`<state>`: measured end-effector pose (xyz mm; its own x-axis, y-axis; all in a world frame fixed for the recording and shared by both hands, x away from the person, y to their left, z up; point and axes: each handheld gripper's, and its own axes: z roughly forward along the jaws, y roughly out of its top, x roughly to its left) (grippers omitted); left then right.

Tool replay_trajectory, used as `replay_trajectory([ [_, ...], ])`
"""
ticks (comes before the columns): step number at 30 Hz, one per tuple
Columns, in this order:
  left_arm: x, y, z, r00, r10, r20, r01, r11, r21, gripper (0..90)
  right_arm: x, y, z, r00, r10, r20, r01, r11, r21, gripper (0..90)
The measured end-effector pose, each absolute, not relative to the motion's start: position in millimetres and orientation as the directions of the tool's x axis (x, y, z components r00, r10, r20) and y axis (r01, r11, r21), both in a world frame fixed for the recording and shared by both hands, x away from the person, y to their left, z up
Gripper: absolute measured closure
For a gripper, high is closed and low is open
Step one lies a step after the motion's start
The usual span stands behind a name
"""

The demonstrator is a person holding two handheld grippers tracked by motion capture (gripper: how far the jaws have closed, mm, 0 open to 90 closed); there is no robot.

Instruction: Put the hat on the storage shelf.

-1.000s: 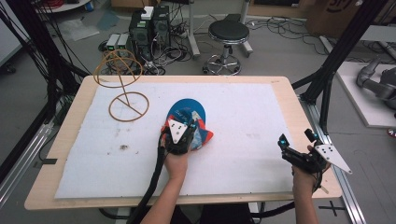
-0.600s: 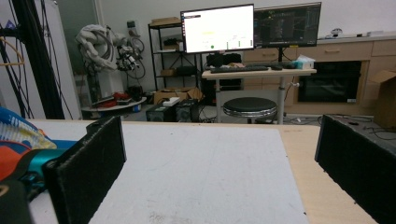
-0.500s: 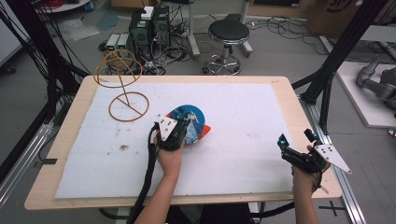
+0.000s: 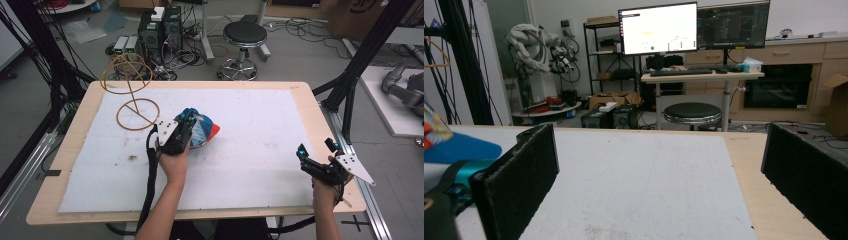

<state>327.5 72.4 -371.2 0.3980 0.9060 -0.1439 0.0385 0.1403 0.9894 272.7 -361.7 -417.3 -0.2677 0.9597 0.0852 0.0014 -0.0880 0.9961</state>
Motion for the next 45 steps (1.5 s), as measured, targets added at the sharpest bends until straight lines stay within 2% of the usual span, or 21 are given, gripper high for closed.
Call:
replay_trajectory([
  [19, 335, 87, -306, 0.4, 0.914, -0.074, -0.064, 0.109, 0.992, 87.7, 273, -361, -418, -0.272, 0.959, 0.075, -0.002, -0.079, 0.997, 1.6],
  [31, 348, 102, -264, 0.441, 0.897, -0.026, -0.145, 0.099, 0.984, 87.7, 274, -359, -419, -0.276, 0.958, 0.075, 0.005, -0.077, 0.997, 1.6],
  [45, 369, 125, -233, 0.479, 0.878, 0.002, -0.175, 0.093, 0.98, 87.7, 272, -359, -418, -0.278, 0.958, 0.068, 0.001, -0.07, 0.998, 1.6],
])
